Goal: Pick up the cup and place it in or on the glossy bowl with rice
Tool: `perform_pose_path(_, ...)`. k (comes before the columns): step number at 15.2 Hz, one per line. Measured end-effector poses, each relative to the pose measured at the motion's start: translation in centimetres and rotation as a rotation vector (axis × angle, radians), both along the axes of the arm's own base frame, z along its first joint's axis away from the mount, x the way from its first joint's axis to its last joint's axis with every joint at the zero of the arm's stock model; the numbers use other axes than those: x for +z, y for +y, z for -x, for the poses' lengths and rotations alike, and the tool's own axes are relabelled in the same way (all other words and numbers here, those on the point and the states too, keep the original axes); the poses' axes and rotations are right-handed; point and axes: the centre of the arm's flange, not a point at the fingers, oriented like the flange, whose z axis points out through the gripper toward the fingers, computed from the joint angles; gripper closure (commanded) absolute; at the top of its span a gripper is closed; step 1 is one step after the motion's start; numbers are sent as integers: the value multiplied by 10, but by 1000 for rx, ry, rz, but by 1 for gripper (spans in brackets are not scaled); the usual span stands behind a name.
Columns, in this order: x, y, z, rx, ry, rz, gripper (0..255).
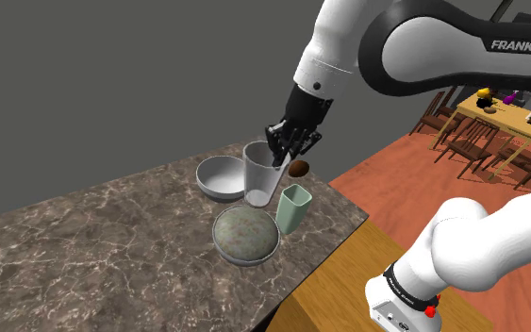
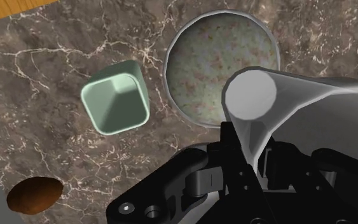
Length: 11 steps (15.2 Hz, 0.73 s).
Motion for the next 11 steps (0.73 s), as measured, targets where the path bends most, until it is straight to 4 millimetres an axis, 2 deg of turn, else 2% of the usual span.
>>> perform_pose_path(11,-57,2,1,-1,0,0,255)
